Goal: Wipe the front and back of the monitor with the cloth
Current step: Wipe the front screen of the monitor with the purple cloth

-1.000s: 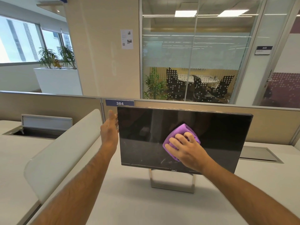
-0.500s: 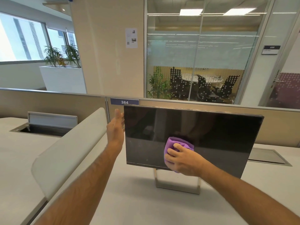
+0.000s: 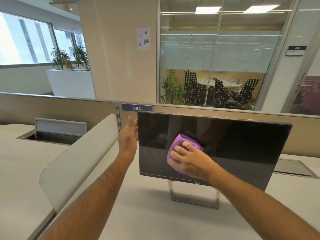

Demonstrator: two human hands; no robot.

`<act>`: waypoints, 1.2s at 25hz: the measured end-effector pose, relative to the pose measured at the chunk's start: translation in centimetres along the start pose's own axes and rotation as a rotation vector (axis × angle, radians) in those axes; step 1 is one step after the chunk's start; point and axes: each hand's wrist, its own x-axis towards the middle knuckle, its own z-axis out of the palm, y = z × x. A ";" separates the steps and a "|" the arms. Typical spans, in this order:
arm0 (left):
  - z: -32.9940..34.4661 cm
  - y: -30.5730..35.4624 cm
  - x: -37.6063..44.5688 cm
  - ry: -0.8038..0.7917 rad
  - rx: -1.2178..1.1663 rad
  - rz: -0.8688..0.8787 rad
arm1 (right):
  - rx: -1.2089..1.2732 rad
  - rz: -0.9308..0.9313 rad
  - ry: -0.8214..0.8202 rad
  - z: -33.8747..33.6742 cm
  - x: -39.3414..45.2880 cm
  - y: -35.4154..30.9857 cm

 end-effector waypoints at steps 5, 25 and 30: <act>0.0 0.0 -0.1 -0.004 -0.003 0.009 | -0.007 -0.132 -0.095 0.2 1.6 -2.2; -0.6 0.5 -0.5 -0.035 -0.003 0.000 | -0.148 -0.179 -0.160 0.2 5.3 -4.6; -0.8 0.0 0.0 -0.045 -0.010 0.005 | -0.026 0.114 -0.002 -0.8 7.7 -2.6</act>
